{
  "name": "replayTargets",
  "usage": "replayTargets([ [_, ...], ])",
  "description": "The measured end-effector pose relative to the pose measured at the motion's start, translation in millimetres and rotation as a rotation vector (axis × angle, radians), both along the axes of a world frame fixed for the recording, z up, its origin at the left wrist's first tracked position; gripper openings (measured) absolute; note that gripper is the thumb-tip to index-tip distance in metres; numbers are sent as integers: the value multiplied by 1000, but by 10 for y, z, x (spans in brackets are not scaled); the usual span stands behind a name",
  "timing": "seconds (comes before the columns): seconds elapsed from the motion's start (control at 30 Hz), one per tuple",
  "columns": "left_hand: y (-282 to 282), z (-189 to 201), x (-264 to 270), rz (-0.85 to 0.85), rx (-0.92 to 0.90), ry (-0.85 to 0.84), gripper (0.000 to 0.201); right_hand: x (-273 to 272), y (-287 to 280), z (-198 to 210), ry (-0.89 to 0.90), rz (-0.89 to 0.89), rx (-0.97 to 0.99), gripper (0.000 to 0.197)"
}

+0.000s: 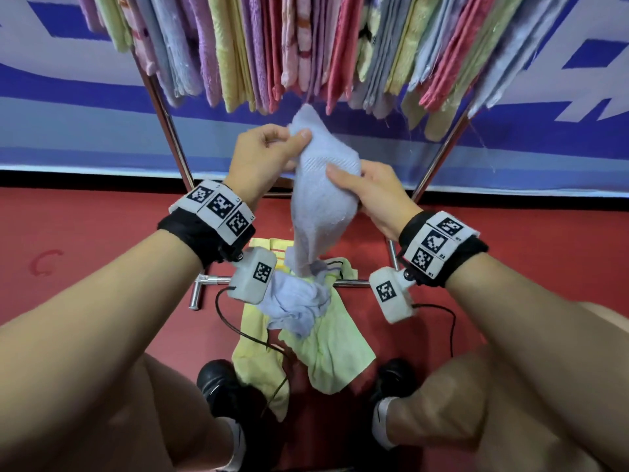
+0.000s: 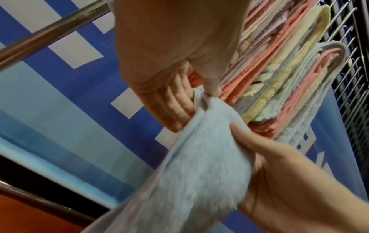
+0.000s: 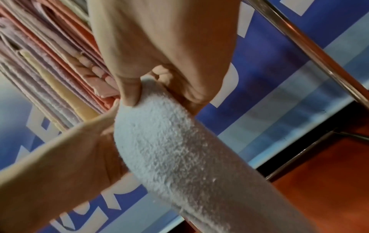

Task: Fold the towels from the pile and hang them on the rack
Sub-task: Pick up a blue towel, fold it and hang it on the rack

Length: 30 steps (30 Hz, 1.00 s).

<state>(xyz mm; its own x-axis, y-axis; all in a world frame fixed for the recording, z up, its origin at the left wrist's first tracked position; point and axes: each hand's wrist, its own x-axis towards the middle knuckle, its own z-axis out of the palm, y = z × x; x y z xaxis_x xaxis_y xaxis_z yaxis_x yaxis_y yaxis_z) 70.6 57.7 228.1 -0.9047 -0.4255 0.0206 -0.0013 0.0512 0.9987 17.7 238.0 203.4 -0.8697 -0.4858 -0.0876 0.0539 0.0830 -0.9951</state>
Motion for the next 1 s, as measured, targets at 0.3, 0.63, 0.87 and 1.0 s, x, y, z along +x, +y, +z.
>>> replayTargets([
  [0.3, 193, -275, 188, -40, -455, -35, 26, -123, -13, 145, 14, -176, -116, 30],
  [0.63, 261, -330, 130, -128, -108, -35, 19, -117, 43, 255, 62, -247, -143, 34],
  [0.87, 228, -216, 61, -137, 8, -74, 17, -135, 86, 290, 83, -306, -191, 34],
  [1.0, 172, -363, 81, -174, -153, -102, 33, -100, 71, 249, 65, -269, -140, 21],
])
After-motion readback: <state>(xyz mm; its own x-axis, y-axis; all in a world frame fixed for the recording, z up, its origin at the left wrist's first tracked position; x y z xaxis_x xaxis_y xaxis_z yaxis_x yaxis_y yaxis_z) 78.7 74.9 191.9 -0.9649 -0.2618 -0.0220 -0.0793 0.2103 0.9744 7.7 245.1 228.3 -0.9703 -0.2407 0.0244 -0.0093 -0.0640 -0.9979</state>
